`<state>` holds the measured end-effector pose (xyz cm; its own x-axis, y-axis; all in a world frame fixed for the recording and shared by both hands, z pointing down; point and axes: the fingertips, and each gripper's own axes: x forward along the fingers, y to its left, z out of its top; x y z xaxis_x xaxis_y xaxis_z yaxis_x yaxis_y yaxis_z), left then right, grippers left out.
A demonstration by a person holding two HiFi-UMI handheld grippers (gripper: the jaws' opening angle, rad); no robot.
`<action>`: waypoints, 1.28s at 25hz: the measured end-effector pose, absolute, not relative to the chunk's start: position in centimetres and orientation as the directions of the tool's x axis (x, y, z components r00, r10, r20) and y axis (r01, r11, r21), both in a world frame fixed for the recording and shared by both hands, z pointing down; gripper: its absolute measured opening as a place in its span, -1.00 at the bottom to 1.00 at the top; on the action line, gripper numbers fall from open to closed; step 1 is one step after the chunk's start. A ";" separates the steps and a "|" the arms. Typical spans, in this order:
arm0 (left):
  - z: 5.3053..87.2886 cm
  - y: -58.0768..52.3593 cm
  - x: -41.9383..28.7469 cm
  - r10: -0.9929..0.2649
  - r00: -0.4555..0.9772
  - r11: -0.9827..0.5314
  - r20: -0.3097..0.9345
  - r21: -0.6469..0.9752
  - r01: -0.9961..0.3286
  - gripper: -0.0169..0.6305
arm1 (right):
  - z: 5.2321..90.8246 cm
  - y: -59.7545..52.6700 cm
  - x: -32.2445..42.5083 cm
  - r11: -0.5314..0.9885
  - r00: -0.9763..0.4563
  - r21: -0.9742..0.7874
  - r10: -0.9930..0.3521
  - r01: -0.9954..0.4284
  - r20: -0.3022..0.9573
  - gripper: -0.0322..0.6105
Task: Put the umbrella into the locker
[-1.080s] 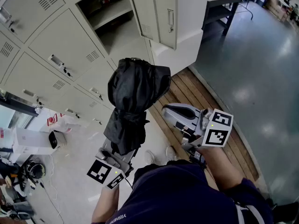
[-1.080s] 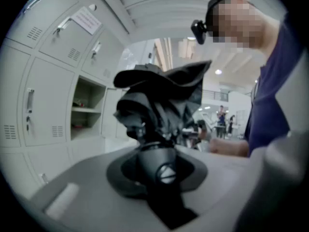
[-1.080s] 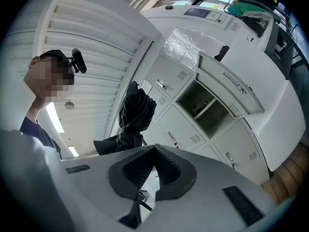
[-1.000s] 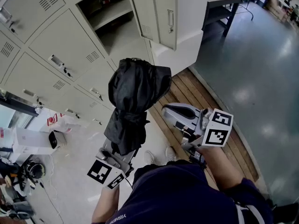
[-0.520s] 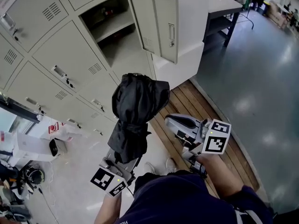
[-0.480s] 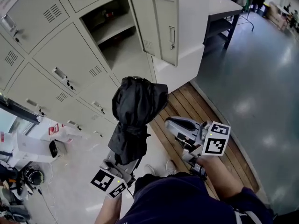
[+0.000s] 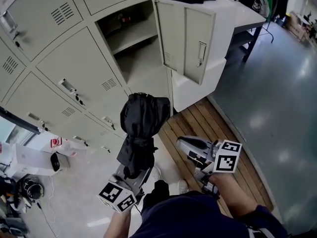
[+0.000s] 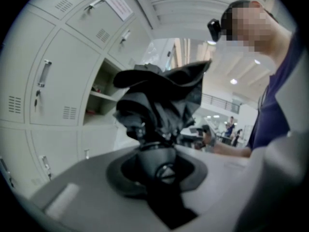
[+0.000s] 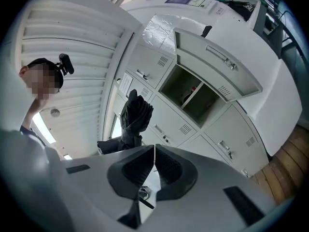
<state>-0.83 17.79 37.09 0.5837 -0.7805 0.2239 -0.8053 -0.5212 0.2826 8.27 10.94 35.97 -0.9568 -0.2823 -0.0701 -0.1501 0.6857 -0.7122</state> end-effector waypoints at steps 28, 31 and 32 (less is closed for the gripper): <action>41.5 -5.6 -13.9 -0.645 0.708 -0.597 0.287 0.388 -0.702 -0.65 | 38.6 -6.8 -2.8 0.530 -0.849 -0.761 -0.526 -0.374 0.050 -0.87; 43.1 -8.0 -13.2 -0.652 0.690 -0.563 0.316 0.408 -0.719 -0.66 | 39.4 -8.6 -2.4 0.523 -0.859 -0.775 -0.510 -0.356 0.051 -0.87; 43.8 -8.8 -12.9 -0.652 0.683 -0.547 0.330 0.419 -0.725 -0.65 | 39.7 -9.3 -2.5 0.524 -0.865 -0.778 -0.499 -0.345 0.048 -0.87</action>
